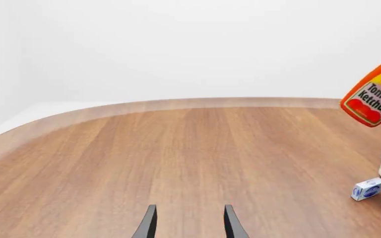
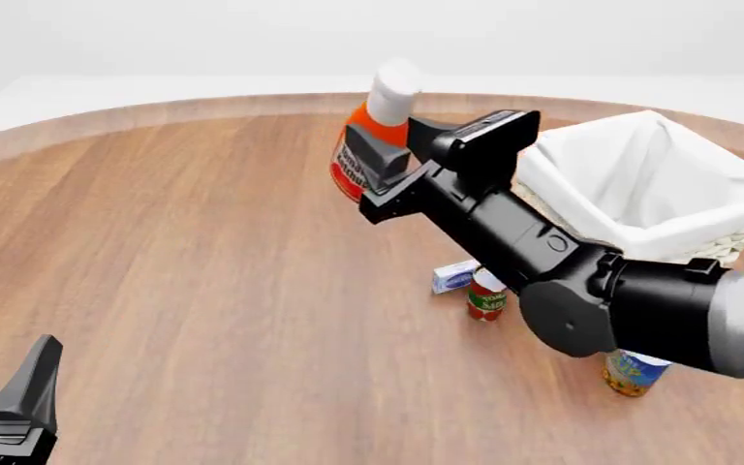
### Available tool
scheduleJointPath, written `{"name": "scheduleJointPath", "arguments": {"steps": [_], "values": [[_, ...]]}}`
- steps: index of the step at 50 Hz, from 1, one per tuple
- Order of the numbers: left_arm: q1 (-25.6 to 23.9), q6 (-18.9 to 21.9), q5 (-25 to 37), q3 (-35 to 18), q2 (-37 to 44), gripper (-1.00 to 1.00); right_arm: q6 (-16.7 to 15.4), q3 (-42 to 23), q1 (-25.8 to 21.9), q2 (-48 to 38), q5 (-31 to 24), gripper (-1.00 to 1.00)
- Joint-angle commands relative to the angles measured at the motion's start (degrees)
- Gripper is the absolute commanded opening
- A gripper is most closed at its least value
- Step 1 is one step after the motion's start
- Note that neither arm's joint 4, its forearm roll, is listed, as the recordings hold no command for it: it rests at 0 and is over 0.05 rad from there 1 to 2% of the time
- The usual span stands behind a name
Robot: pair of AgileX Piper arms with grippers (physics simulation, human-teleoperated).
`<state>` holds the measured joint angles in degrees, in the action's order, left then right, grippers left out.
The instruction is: Pick up the ketchup, and put it in the basket.
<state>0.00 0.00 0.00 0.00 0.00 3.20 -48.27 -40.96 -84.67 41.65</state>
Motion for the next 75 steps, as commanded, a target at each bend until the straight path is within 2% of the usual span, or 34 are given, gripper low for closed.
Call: {"name": "scheduleJointPath", "arguments": {"steps": [1,10,30,32,43,59,65,75], "values": [[0.0,0.0,0.0,0.0,0.0,1.0,0.5,2.1,4.0,5.3,-1.0,-1.0],[0.0,0.0,0.0,0.0,0.0,1.0,0.7,2.8,9.5,7.5,-0.5,-1.0],[0.0,0.0,0.0,0.0,0.0,1.0,0.7,4.2,17.9,11.4,-0.6,-1.0],[0.0,0.0,0.0,0.0,0.0,1.0,0.1,4.2,17.9,11.7,-0.8,-1.0],[0.0,0.0,0.0,0.0,0.0,1.0,1.0,5.1,22.0,13.3,-0.6,-1.0],[0.0,0.0,0.0,0.0,0.0,1.0,1.5,7.1,25.4,15.3,-0.6,-1.0],[0.0,0.0,0.0,0.0,0.0,1.0,2.3,7.9,28.4,16.3,0.0,-1.0],[0.0,0.0,0.0,0.0,0.0,1.0,2.3,8.3,29.7,16.7,0.1,-1.0]]}}
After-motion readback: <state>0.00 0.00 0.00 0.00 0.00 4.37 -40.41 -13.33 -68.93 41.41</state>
